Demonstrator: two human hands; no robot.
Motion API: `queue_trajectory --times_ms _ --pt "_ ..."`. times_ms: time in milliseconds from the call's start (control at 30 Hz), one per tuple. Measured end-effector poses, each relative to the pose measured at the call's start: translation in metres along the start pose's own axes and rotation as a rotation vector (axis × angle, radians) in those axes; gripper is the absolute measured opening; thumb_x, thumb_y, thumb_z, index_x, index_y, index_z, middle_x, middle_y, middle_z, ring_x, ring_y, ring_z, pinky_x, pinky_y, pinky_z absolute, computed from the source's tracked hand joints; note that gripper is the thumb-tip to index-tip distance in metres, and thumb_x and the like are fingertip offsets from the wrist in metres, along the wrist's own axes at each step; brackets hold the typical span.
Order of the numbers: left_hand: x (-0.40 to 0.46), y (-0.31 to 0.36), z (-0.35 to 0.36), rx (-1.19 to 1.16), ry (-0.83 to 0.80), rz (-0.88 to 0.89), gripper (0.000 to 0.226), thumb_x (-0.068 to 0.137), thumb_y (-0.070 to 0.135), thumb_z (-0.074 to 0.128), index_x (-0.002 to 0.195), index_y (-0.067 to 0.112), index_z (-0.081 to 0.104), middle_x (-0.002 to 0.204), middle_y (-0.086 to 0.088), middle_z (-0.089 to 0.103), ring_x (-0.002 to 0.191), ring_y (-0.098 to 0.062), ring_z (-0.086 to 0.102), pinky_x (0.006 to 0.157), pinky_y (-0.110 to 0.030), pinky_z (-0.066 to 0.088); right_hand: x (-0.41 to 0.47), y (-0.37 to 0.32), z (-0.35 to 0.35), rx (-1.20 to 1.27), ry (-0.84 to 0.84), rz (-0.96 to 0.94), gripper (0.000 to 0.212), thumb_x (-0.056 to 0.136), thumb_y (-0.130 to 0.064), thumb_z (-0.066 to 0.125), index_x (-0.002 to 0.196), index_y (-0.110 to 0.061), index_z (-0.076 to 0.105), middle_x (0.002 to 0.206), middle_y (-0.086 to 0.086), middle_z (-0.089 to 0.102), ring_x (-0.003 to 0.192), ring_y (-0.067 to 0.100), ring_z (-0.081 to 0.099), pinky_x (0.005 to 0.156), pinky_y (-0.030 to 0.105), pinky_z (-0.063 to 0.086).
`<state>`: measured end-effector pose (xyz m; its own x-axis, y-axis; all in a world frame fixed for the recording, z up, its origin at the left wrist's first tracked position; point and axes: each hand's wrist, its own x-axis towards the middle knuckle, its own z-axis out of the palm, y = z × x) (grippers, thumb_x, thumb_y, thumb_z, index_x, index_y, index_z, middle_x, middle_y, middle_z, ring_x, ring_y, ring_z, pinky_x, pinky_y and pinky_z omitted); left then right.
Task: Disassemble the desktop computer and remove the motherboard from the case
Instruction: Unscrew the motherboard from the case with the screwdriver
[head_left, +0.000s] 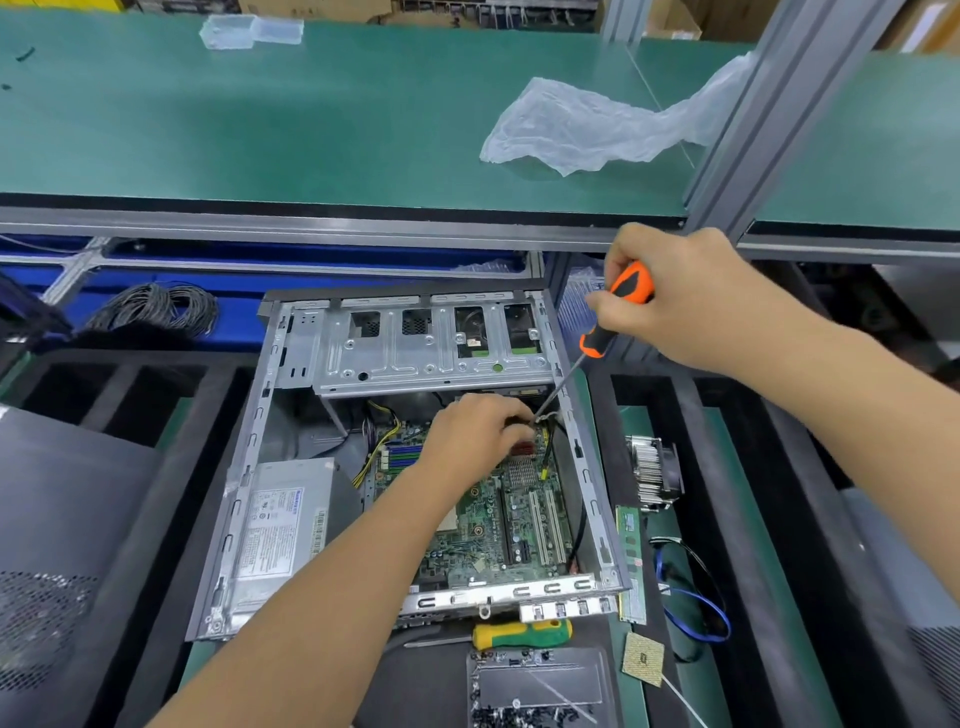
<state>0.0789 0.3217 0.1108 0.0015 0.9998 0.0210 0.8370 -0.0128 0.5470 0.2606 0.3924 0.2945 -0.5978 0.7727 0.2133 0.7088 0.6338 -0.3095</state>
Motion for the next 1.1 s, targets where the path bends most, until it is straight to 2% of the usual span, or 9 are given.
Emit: queue_trajectory --times_ms 67,167,400,633,833,1100 --pt "0.001 -0.001 0.002 -0.006 -0.023 0.005 0.023 0.091 0.041 0.063 0.110 0.031 0.071 0.096 0.006 0.072 0.091 -0.021 0.065 0.076 -0.041 0.056 0.003 -0.003 0.003 -0.005 -0.014 -0.015 0.022 0.087 -0.038 0.065 0.085 -0.022 0.050 0.055 -0.003 0.050 0.052 0.010 0.043 0.048 0.025 0.037" --pt "0.001 -0.004 0.005 0.009 -0.028 -0.018 0.020 0.093 0.039 0.061 0.106 0.030 0.071 0.100 0.007 0.072 0.093 -0.019 0.065 0.078 -0.040 0.055 0.005 -0.007 0.008 -0.012 -0.035 -0.032 0.023 0.089 -0.039 0.064 0.088 -0.022 0.050 0.060 0.002 0.056 0.055 0.014 0.048 0.053 0.033 0.043" --pt "0.000 -0.008 0.009 -0.001 0.010 -0.034 0.017 0.094 0.036 0.059 0.102 0.028 0.072 0.091 0.008 0.072 0.085 -0.019 0.064 0.072 -0.039 0.056 0.010 -0.010 0.011 -0.007 -0.055 -0.048 0.024 0.089 -0.041 0.063 0.090 -0.022 0.049 0.064 0.003 0.052 0.055 0.015 0.044 0.053 0.031 0.038" --pt "-0.002 -0.008 0.010 -0.020 0.027 -0.046 0.017 0.093 0.036 0.061 0.101 0.028 0.073 0.093 0.008 0.073 0.086 -0.018 0.065 0.073 -0.038 0.056 0.012 -0.013 0.012 -0.032 -0.060 -0.052 0.024 0.088 -0.044 0.062 0.091 -0.025 0.048 0.068 0.004 0.054 0.059 0.026 0.051 0.056 0.034 0.046" --pt "-0.002 -0.008 0.010 -0.025 0.026 -0.054 0.017 0.093 0.037 0.061 0.102 0.028 0.073 0.095 0.009 0.073 0.087 -0.017 0.066 0.074 -0.038 0.056 0.013 -0.015 0.011 -0.048 -0.075 -0.060 0.024 0.089 -0.043 0.062 0.091 -0.024 0.048 0.064 0.001 0.052 0.054 0.021 0.048 0.052 0.031 0.041" --pt "-0.003 -0.007 0.010 -0.029 0.041 -0.052 0.017 0.093 0.036 0.061 0.102 0.027 0.073 0.092 0.008 0.072 0.083 -0.018 0.065 0.073 -0.038 0.056 0.012 -0.017 0.010 -0.059 -0.082 -0.068 0.025 0.090 -0.044 0.063 0.091 -0.024 0.047 0.066 0.004 0.054 0.057 0.025 0.051 0.051 0.031 0.040"
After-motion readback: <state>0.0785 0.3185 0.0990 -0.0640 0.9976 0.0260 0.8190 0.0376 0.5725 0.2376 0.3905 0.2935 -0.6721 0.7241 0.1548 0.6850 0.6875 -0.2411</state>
